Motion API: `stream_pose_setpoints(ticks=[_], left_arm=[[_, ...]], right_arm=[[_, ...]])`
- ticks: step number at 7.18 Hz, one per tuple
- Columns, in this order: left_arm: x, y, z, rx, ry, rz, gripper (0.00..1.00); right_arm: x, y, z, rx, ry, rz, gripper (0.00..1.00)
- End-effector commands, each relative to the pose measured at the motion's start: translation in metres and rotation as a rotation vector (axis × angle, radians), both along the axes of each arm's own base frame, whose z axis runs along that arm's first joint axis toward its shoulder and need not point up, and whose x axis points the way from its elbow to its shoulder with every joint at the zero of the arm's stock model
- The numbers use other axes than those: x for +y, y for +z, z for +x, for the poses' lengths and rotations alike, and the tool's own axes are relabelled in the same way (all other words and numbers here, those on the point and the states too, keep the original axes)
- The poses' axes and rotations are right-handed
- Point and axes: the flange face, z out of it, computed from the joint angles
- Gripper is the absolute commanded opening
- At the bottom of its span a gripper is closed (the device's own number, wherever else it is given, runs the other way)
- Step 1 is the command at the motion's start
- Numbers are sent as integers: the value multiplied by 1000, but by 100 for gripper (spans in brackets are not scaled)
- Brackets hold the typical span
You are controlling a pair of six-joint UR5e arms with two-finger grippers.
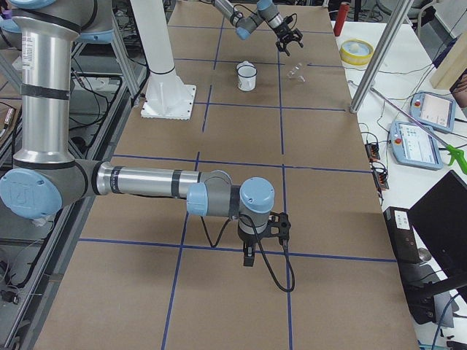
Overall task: Place funnel on cup
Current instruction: 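Move the left gripper to the clear glass funnel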
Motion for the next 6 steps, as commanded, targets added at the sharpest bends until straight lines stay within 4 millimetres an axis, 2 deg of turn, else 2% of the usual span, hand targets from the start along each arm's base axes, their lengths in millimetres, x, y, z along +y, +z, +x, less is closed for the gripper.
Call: stream_pose_setpoints(ticks=[1, 3, 4, 6], left_arm=[[-15, 21, 18, 24, 0, 34, 96], [-25, 16, 31, 11, 8, 53, 94], [-33, 18, 40, 0, 11, 45, 89], [-36, 13, 45, 2, 12, 48, 79]], right_arm=[[0, 1, 0, 0, 0, -2, 100], [0, 0, 0, 0, 0, 0, 100], [0, 0, 0, 0, 0, 0, 100], [0, 0, 0, 0, 0, 0, 100]])
